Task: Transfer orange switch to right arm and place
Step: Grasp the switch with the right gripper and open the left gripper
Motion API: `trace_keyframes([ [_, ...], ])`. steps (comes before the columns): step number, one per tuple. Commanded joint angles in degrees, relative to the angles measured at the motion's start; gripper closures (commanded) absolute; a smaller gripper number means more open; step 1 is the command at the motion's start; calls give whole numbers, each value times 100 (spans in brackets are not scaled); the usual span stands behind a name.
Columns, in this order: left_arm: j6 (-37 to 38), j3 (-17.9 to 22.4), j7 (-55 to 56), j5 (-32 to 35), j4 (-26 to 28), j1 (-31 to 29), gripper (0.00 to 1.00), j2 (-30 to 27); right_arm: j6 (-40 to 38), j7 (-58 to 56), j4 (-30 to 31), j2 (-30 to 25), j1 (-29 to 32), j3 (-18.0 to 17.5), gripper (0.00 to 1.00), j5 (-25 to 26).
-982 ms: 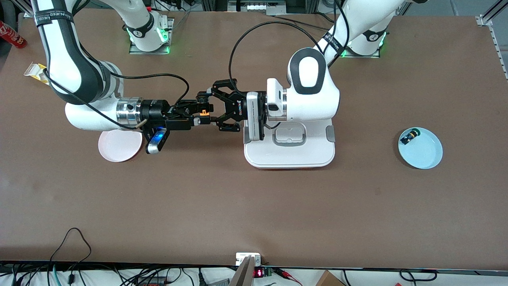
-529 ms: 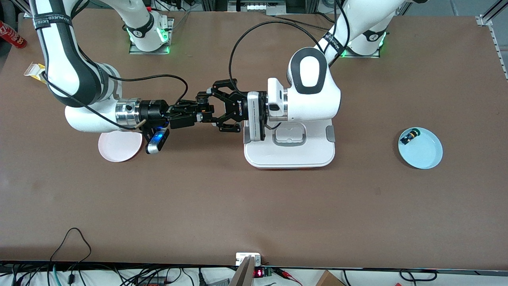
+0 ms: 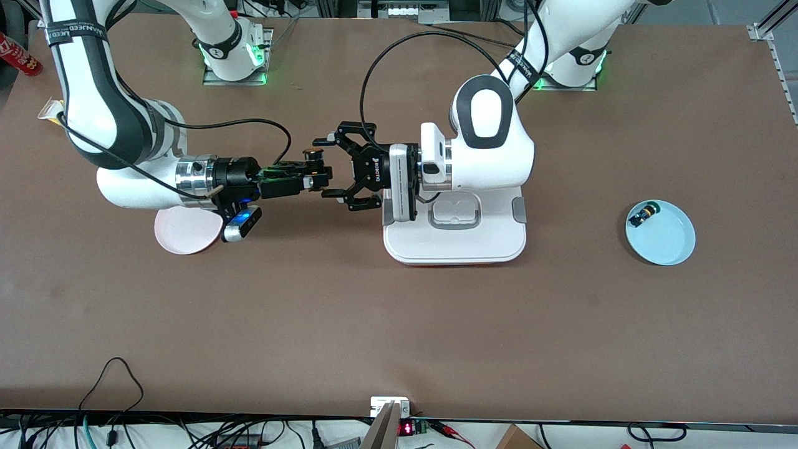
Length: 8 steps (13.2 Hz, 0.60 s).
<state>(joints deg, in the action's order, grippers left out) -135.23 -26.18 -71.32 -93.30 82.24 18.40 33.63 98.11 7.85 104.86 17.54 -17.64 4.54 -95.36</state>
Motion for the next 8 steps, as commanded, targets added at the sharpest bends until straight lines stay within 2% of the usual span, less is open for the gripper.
trace_keyframes([
  [1, 40, 16, -14, -100, 11, -20, 0, -58, -82, -135, -88, -32, 42, -14, 84, -44],
  [2, 93, 16, 3, -100, 20, -90, 0, -67, -90, -213, -193, -32, 59, -6, 84, 34],
  [5, 1004, 34, 100, -74, 151, -528, 0, -102, -160, -267, -396, -49, 296, -5, 85, 509],
  [8, 1358, 16, 310, 258, 231, -732, 0, -181, -529, -267, -440, -49, 489, -5, 85, 554],
])
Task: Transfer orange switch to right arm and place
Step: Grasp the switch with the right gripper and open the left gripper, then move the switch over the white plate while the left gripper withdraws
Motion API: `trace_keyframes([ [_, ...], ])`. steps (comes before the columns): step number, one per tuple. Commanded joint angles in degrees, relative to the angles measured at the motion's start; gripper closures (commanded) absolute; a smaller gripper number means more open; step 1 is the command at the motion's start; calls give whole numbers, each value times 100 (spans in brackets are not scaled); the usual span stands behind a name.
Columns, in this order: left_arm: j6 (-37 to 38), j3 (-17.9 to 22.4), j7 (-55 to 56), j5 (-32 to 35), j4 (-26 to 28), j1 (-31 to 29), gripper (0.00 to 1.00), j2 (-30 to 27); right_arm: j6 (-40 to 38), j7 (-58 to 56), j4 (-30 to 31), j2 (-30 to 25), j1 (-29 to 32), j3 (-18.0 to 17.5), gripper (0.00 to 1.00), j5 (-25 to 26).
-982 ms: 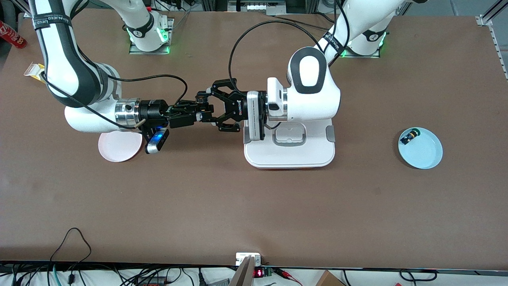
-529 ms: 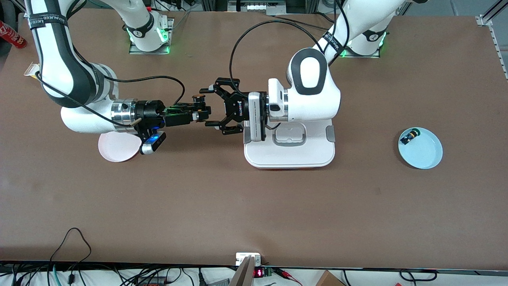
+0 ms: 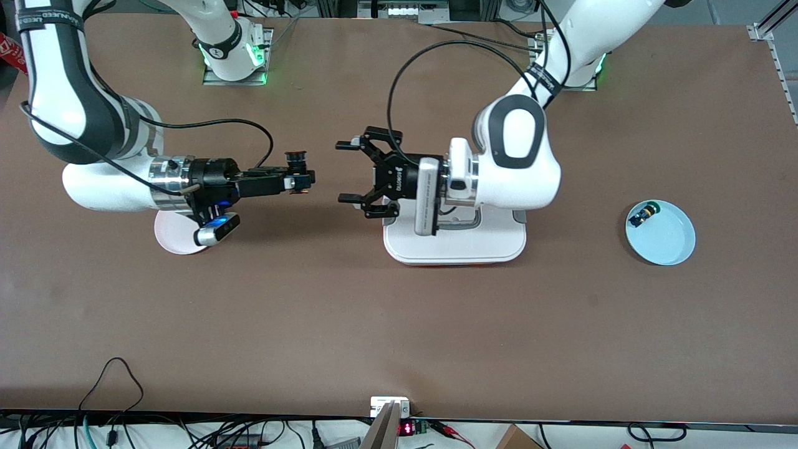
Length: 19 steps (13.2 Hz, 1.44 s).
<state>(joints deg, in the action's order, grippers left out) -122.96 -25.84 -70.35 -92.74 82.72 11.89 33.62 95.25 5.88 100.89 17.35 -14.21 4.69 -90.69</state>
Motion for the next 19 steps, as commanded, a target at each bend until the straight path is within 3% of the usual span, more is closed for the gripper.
trace_keyframes([
  [1, 367, -9, 459, 299, 165, -91, 0, -180, -374, -69, -35, -38, 233, -21, 85, 217],
  [3, 667, 35, 776, 606, 148, -169, 0, -180, -568, -69, -104, -47, 427, -21, 85, 551],
  [10, 2466, 35, 2779, 3021, 42, -731, 0, -593, -762, -122, -702, -82, 937, -12, 85, 2228],
  [13, 3144, 27, 3579, 3954, 34, -951, 0, -725, -605, -280, -861, -91, 902, -12, 85, 3492],
  [19, 4410, 35, 4931, 5948, -650, -1479, 0, -769, -595, -2123, -817, -197, 876, -38, 85, 6323],
])
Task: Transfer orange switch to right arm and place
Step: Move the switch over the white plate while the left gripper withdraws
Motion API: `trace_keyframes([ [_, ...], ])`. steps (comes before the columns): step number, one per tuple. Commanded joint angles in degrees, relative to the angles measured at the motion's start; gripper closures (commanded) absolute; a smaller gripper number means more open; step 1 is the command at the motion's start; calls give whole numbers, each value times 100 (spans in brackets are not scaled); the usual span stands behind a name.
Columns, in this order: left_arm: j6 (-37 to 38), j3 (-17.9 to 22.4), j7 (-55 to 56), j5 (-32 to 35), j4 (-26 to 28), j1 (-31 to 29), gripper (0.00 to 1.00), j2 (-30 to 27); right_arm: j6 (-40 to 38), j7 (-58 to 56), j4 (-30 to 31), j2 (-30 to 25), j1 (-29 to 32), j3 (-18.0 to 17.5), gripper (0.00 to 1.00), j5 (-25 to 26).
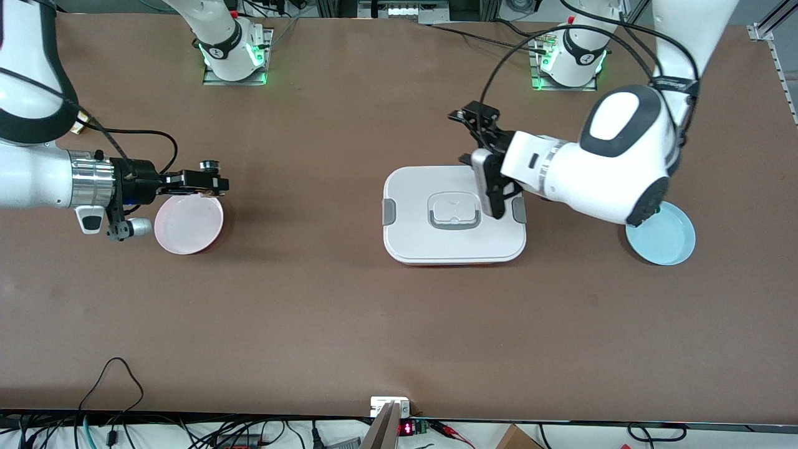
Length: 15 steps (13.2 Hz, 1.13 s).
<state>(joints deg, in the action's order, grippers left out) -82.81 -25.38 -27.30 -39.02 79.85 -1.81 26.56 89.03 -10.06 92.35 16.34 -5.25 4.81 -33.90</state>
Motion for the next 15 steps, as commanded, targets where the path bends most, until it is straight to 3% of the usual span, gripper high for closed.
trace_keyframes([
  [1, 563, -11, 1030, 971, -565, -109, 0, -63, 44, -950, 64, -70, -28, -59, 85, 1091],
  [4, 1108, -90, 1990, 2561, -935, -21, 0, -72, 499, -2129, 362, -87, -55, -305, 85, 2489],
  [6, 1136, -98, 2316, 3440, -971, 14, 0, -151, 807, -2805, 573, -69, -29, -463, 85, 3132],
  [9, 1101, -72, 2326, 4348, -1032, -12, 0, -160, 1614, -3973, 1073, -60, 7, -464, 85, 3696],
  [11, 1118, -20, 2308, 4831, -1470, -38, 0, -134, 2230, -4800, 1504, -61, 103, -464, 85, 3986],
  [15, 961, 444, 2387, 4878, -1587, -65, 0, -80, 3312, -5928, 2120, -34, 376, -473, 85, 4216],
])
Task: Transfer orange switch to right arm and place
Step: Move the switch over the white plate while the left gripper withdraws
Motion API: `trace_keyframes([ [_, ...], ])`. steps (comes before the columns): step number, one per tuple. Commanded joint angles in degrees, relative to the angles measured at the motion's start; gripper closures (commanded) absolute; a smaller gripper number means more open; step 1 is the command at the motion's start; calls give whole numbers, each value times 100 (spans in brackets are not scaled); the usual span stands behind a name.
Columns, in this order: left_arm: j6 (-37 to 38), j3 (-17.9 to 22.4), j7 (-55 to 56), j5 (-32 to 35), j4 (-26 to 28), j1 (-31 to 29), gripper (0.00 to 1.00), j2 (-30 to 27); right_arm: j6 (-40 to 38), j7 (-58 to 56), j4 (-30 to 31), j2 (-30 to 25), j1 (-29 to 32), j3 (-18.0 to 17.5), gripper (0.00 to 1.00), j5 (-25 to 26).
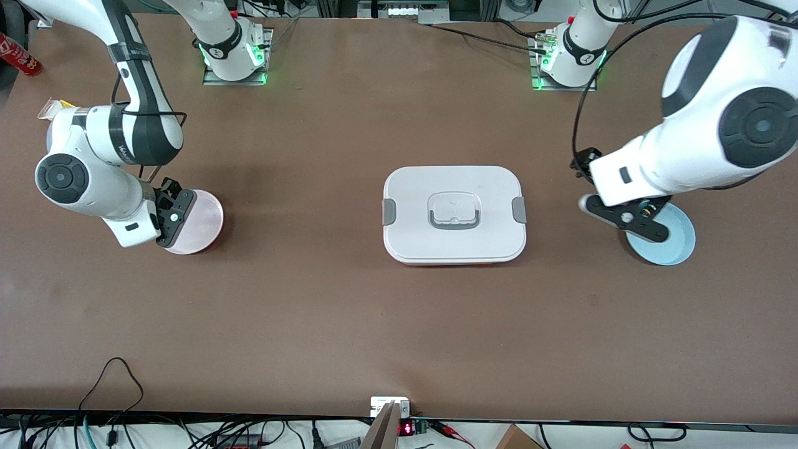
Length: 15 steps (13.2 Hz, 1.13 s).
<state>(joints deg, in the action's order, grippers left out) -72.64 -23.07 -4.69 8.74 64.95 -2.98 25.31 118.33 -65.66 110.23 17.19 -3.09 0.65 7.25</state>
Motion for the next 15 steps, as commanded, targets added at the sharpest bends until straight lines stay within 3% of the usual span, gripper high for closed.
trace_keyframes([
  [1, -214, 572, 248, 50, 51, 261, 0, -87, 523, -377, 454, -102, 177, -56, 85, 101],
  [3, -879, 1407, 425, -553, 646, 587, 0, -507, 760, -455, 630, -32, 229, -56, 85, 101],
  [5, -1626, 1831, 452, -952, 1865, 614, 0, -1252, 1234, -666, 902, 47, 352, -56, 85, 92],
  [7, -2269, 1920, 653, -909, 2686, 649, 0, -1931, 1796, -894, 1201, 65, 353, -56, 85, 92],
  [10, -2342, 1938, 732, -865, 3460, 615, 0, -2652, 2430, -1421, 1396, 223, 396, -56, 85, 101],
  [15, -2448, 1903, 865, -513, 3568, 570, 0, -2725, 2687, -1888, 1431, 382, 502, -56, 85, 101],
])
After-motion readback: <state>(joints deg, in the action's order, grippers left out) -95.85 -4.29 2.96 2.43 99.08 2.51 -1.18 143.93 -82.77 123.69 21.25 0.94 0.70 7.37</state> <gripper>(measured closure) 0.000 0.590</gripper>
